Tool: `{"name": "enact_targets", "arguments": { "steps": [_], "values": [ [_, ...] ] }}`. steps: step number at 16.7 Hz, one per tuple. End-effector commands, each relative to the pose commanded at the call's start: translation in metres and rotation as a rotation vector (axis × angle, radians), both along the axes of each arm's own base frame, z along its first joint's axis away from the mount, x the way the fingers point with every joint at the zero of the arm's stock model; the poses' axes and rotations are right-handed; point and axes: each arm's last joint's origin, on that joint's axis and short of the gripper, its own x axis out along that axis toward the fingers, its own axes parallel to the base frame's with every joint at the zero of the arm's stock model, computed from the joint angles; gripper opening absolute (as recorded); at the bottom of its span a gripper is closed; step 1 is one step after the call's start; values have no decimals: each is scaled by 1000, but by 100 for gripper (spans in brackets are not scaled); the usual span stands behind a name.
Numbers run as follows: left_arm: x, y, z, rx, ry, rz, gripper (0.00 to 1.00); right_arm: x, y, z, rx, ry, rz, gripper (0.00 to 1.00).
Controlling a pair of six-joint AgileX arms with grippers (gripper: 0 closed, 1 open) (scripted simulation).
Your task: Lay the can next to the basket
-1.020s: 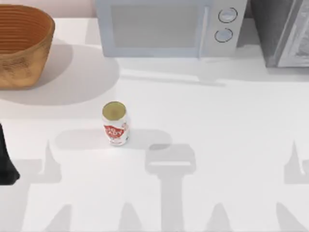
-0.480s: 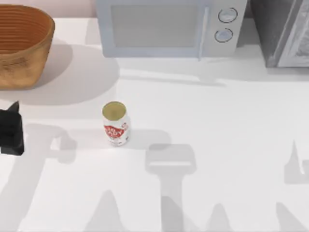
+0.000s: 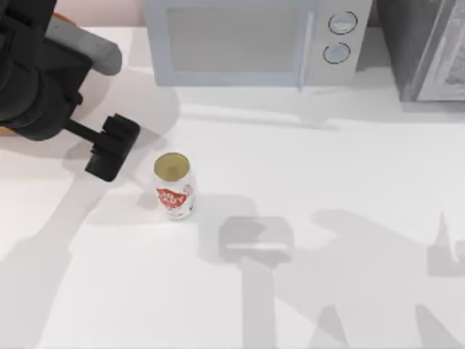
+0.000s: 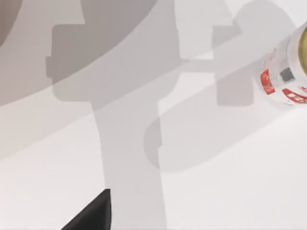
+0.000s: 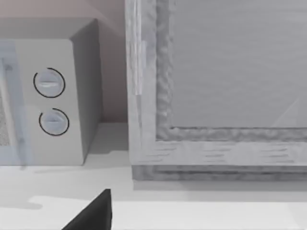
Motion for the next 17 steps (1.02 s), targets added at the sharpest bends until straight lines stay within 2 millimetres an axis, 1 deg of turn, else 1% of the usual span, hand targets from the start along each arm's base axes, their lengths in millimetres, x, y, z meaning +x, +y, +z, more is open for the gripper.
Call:
{"name": "enact_targets", "arguments": {
  "steps": [2,4,6,9,12,17],
  "values": [
    [28,-25,-10,54,127,-74,100,0,0,0,0,0,0,100],
    [52,-50,-24,104,235,-140,100,0,0,0,0,0,0,100],
    [69,-71,-37,144,310,-196,100,0,0,0,0,0,0,100],
    [85,-95,-52,186,378,-254,100,0,0,0,0,0,0,100],
    [92,-105,-58,203,401,-277,100,0,0,0,0,0,0,100],
    [92,-103,-58,201,400,-271,100,0,0,0,0,0,0,100]
  ]
}}
